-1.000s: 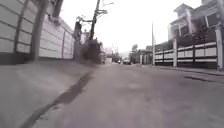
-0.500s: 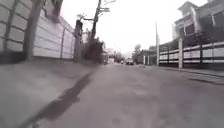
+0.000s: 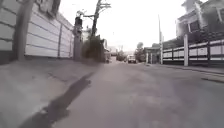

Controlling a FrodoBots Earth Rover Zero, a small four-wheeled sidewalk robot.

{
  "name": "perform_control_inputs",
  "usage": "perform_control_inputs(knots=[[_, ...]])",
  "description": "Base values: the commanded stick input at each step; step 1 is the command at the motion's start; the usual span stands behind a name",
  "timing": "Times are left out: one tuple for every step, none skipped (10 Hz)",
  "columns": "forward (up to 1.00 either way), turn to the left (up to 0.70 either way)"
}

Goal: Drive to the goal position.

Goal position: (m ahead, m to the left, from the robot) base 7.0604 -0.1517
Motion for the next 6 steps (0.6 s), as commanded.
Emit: perform_control_inputs(knots=[[1.0, 0.0], [1.0, 0.0], [1.0, 0.0], [1.0, 0.0], [1.0, 0.0], [1.0, 0.0]])
